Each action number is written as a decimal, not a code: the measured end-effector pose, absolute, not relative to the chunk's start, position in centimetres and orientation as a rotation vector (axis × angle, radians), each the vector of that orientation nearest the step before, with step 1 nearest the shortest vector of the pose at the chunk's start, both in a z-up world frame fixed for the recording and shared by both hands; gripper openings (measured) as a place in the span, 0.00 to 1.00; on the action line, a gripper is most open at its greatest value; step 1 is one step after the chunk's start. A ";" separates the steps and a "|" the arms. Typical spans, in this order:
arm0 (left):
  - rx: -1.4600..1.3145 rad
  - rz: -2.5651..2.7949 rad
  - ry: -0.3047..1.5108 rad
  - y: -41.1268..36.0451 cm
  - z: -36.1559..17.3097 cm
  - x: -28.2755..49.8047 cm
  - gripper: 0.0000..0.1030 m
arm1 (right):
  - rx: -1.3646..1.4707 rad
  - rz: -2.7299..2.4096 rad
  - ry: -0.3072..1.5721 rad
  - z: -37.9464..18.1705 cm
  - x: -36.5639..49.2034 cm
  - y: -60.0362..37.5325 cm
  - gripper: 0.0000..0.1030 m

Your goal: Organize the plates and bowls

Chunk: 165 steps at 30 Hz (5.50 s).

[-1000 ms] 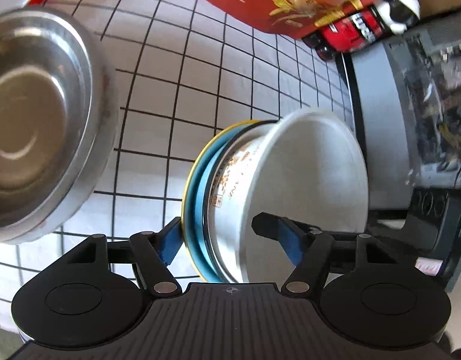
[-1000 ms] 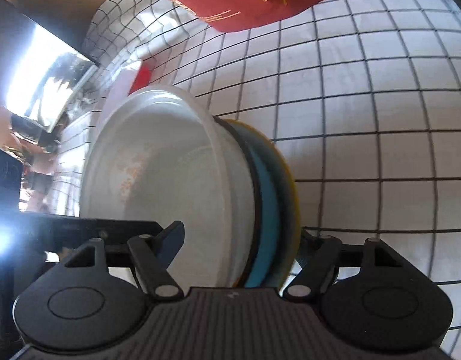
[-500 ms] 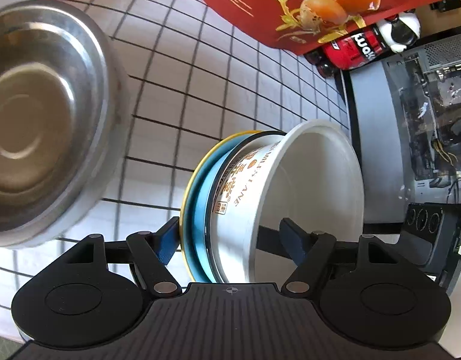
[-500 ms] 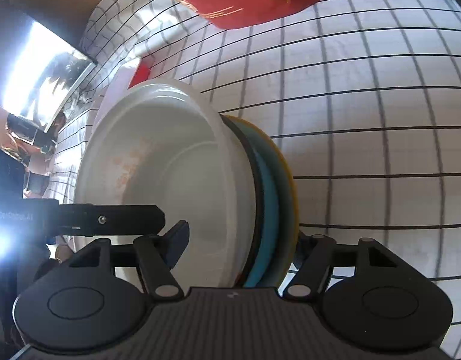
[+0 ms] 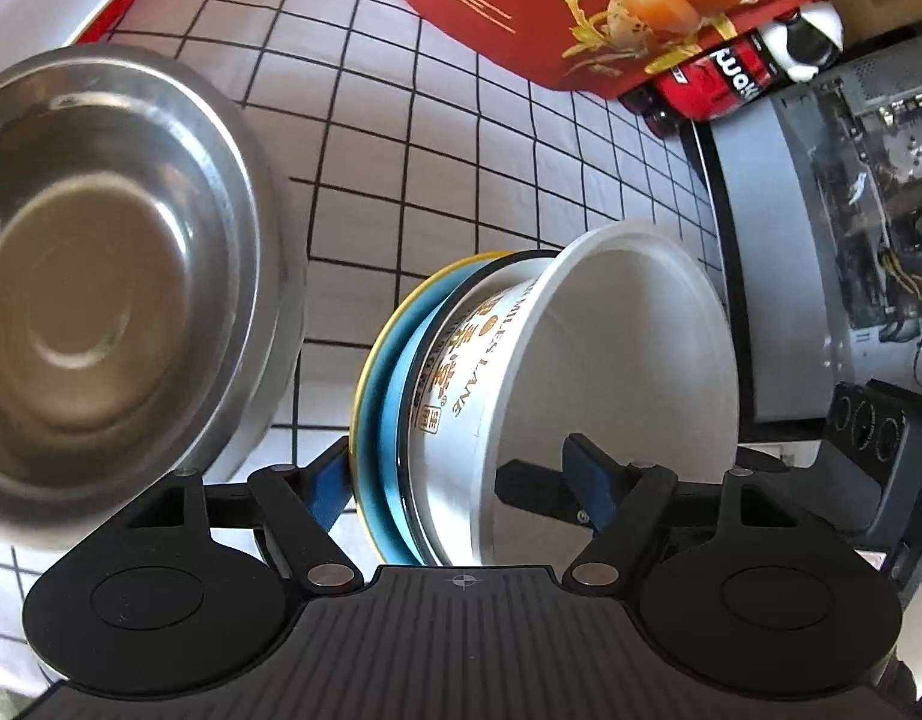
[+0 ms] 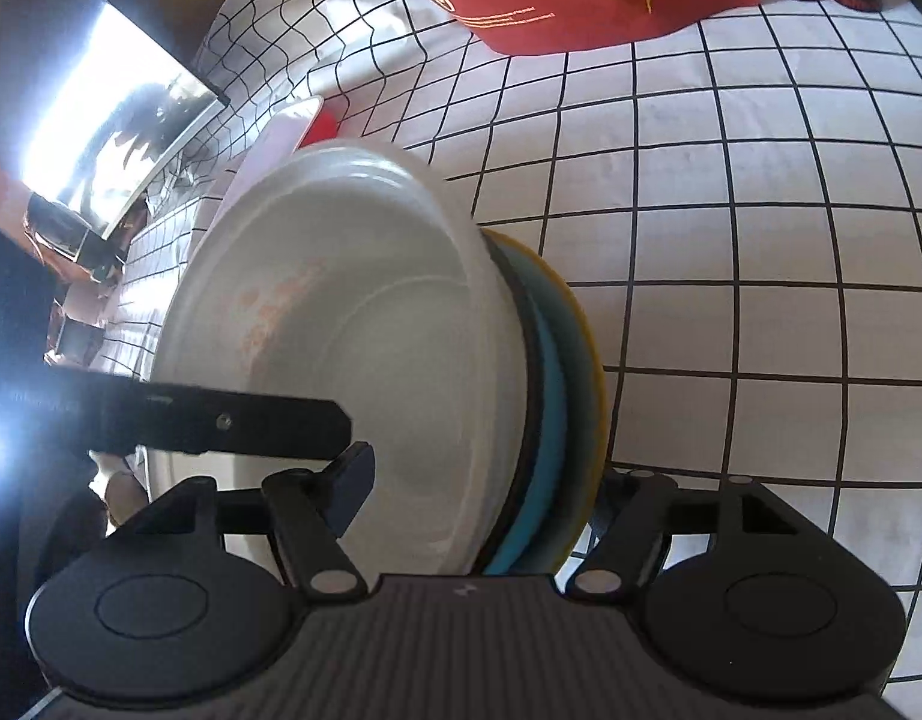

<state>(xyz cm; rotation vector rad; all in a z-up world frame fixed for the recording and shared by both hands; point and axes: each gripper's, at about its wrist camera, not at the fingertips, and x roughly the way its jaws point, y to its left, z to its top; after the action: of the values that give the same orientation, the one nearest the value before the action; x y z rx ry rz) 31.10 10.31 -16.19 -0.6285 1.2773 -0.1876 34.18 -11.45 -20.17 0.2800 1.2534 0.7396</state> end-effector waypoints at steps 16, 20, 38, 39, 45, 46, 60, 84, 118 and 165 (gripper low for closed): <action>-0.623 -0.250 1.401 12.4 -17.1 32.6 0.41 | 0.405 0.400 1.284 -19.5 33.5 -11.5 0.70; -0.580 -0.230 1.386 11.9 -16.8 32.2 0.38 | 0.251 0.376 1.204 -18.5 33.1 -11.1 0.70; -0.151 -0.054 1.026 6.4 -12.9 28.7 0.38 | 0.176 0.568 1.139 -19.1 33.3 -10.9 0.72; -0.165 -0.051 1.015 6.5 -13.0 28.5 0.37 | 0.170 0.576 1.134 -19.1 33.3 -10.9 0.72; -0.149 -0.058 0.999 6.4 -12.9 28.4 0.37 | 0.137 0.623 1.106 -18.9 32.8 -10.5 0.72; -0.132 -0.060 0.999 6.2 -12.9 28.5 0.37 | 0.134 0.628 1.102 -18.9 32.7 -10.4 0.72; -0.324 -0.057 1.127 8.9 -14.3 29.7 0.34 | 0.157 0.566 1.110 -19.2 33.2 -11.4 0.72; -0.417 -0.180 1.253 9.6 -15.7 31.7 0.51 | 0.260 0.501 1.298 -19.4 35.3 -10.9 0.72; -0.430 -0.140 1.246 8.7 -15.5 32.1 0.63 | 0.298 0.565 1.354 -19.9 35.9 -10.5 0.67; -0.402 -0.185 1.282 8.6 -15.0 31.8 0.63 | 0.318 0.608 1.397 -19.9 35.1 -10.2 0.66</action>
<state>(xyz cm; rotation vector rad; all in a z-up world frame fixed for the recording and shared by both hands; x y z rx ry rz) 31.84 8.58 -15.04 -0.4015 1.2822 -0.1853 35.07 -10.19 -19.86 0.3179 1.3970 0.6076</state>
